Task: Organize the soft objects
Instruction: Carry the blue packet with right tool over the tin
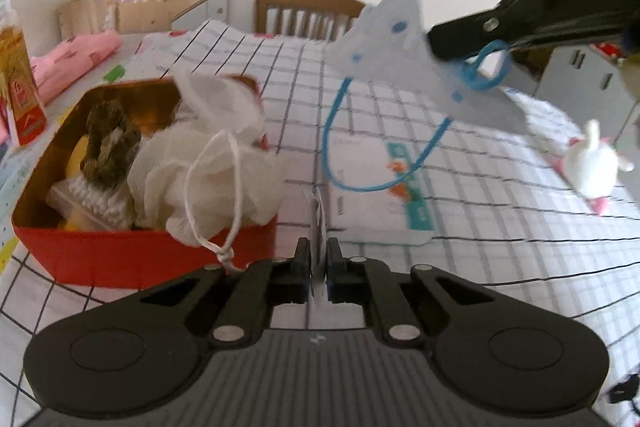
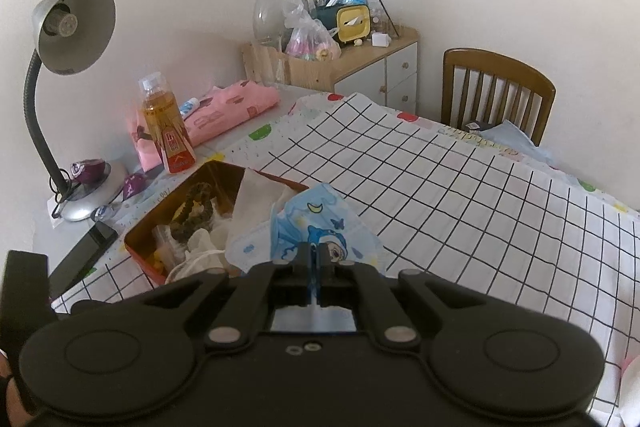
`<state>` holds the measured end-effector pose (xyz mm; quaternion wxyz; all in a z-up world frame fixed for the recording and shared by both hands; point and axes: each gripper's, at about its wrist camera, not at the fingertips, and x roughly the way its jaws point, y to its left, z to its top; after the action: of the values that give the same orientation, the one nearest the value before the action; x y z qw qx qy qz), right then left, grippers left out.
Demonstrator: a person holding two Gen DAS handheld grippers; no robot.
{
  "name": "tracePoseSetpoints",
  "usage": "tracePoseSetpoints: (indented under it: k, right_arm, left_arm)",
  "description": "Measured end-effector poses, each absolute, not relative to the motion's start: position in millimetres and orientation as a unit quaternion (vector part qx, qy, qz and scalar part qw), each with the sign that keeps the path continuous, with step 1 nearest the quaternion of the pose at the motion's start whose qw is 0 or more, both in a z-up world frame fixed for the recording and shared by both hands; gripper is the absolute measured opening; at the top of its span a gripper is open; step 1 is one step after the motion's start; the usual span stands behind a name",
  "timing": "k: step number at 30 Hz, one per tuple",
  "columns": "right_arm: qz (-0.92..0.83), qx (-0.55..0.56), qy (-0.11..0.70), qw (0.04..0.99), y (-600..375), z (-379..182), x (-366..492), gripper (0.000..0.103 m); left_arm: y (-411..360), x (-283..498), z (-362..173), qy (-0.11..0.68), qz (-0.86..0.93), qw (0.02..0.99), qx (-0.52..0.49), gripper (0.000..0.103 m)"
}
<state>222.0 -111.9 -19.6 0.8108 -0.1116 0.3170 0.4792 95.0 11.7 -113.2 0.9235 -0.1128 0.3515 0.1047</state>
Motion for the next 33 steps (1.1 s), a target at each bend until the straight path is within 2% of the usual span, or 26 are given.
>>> tracePoseSetpoints:
  k: [9, 18, 23, 33]
  right_arm:
    - [0.48, -0.102, 0.288, 0.822, -103, 7, 213, 0.001]
    - [0.493, -0.095, 0.275, 0.82, -76, 15, 202, 0.001]
    - [0.497, -0.09, 0.283, 0.816, -49, 9, 201, 0.001]
    - [0.507, -0.124, 0.318, 0.792, 12, -29, 201, 0.001]
  left_arm:
    - [28, 82, -61, 0.316, 0.072, 0.939, -0.115, 0.007]
    - [90, 72, -22, 0.282, 0.121, 0.946, -0.108, 0.008]
    - [128, 81, -22, 0.298, 0.147, 0.938, -0.098, 0.008]
    - [160, 117, -58, 0.377, 0.159, 0.909, -0.076, 0.008]
